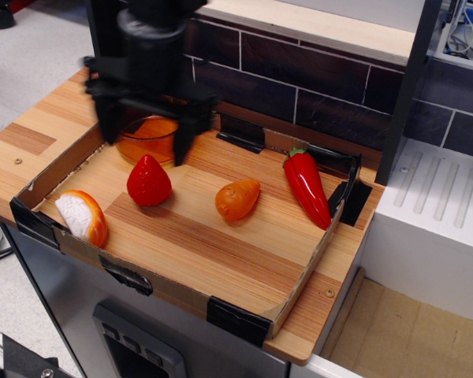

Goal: Put carrot in pot

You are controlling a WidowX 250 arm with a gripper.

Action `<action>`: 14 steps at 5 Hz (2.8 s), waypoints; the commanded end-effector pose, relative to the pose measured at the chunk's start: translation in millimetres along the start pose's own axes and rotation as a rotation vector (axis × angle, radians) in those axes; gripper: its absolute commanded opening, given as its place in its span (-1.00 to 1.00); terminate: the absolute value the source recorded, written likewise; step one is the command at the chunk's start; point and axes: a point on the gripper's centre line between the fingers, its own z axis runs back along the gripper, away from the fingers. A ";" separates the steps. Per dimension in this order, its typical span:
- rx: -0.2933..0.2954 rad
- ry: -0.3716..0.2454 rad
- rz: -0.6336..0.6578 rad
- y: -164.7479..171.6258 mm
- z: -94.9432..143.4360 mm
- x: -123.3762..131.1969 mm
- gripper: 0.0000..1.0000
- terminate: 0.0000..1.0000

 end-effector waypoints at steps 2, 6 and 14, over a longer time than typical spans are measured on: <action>-0.065 -0.088 -0.153 -62.3 -12.8 21.5 1.00 -1.00; 0.012 -0.047 -0.242 -71.4 -62.5 31.4 1.00 -1.00; 0.103 -0.242 0.181 39.6 -6.5 82.1 -1.00 -1.00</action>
